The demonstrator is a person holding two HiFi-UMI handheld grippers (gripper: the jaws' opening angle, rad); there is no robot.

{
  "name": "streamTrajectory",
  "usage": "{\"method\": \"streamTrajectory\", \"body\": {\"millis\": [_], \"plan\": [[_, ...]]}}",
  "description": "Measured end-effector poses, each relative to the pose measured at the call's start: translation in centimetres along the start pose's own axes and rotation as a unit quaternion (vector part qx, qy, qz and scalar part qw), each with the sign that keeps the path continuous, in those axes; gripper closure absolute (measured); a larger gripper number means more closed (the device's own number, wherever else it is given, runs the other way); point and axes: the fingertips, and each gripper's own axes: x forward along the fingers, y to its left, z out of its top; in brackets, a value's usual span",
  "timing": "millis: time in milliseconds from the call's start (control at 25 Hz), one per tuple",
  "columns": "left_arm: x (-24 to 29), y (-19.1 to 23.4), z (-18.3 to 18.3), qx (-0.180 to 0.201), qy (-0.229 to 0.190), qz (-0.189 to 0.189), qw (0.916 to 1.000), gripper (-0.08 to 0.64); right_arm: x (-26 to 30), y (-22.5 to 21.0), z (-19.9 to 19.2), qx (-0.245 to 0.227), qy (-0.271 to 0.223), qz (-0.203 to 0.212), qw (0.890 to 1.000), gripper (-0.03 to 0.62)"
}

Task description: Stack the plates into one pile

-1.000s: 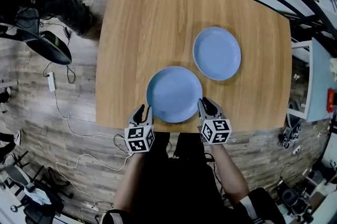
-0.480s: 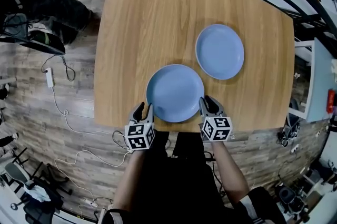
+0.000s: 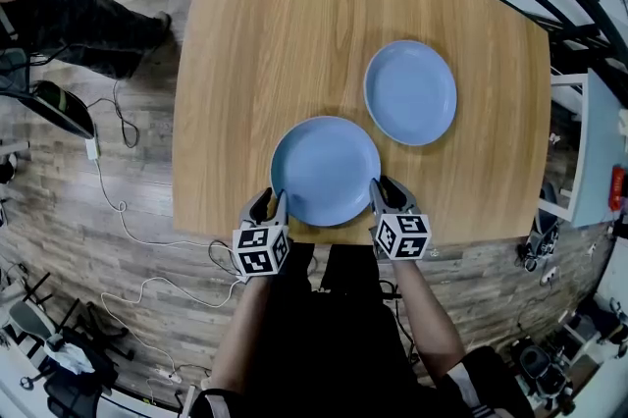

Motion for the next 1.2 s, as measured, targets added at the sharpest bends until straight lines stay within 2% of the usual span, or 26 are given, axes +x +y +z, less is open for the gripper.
{"method": "streamTrajectory", "body": {"millis": [360, 720, 920, 1200], "plan": [[0.5, -0.4, -0.6, -0.002, 0.006, -0.004, 1.0, 0.439, 0.3, -0.2, -0.4, 0.007, 0.003, 0.005, 1.0, 0.499], [0.6, -0.3, -0.3, -0.009, 0.003, 0.005, 0.9999, 0.471, 0.6, 0.0, -0.3, 0.01, 0.006, 0.009, 1.0, 0.514], [0.0, -0.6, -1.0, -0.005, 0.009, 0.004, 0.9999, 0.471, 0.0, 0.0, -0.7, 0.009, 0.011, 0.009, 1.0, 0.515], [-1.4, -1.0, -0.4, -0.006, -0.002, 0.003, 1.0, 0.471, -1.1, 0.7, 0.1, 0.011, 0.002, 0.015, 1.0, 0.518]]}}
